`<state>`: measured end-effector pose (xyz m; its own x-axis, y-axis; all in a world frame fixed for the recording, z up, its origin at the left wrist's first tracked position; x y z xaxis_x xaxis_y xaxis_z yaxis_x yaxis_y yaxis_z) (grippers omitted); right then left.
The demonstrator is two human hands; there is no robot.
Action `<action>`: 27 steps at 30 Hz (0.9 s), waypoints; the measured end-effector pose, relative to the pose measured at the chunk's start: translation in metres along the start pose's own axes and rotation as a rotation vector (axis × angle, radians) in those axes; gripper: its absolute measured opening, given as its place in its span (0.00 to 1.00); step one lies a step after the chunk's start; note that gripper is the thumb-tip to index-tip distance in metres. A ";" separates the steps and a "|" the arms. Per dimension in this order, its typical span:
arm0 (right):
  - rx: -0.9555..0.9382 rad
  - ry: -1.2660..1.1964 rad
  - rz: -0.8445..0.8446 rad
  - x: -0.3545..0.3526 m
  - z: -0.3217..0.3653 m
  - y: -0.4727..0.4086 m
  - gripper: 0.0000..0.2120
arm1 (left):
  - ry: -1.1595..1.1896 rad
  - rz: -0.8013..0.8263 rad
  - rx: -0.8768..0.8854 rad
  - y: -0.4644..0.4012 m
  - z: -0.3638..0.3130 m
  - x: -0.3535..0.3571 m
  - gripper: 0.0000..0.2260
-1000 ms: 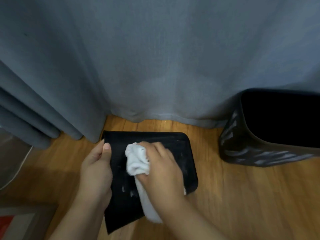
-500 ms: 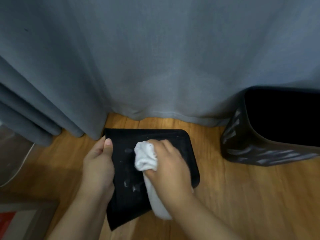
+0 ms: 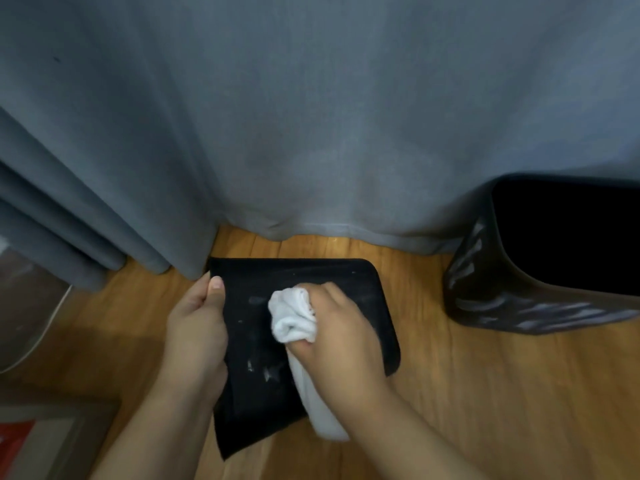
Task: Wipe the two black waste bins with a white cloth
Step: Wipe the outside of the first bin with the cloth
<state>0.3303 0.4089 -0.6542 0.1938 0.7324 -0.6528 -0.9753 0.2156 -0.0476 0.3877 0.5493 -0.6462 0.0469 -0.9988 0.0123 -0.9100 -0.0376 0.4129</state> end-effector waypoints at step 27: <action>0.064 0.017 0.001 -0.022 -0.062 -0.011 0.13 | -0.114 0.175 -0.017 0.016 0.017 0.007 0.16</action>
<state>0.3305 0.3499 -0.6864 0.1902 0.7214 -0.6659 -0.9666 0.2563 0.0015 0.3665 0.5415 -0.6554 -0.1594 -0.9871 -0.0179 -0.8930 0.1364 0.4289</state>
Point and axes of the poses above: each hand's wrist, its own y-axis away from the middle knuckle, its own x-axis out of the palm, z = x × y, the point moved 5 cm from there along -y, towards the middle knuckle, and after that the axes turned 5 degrees about z, right-handed, at the moved point
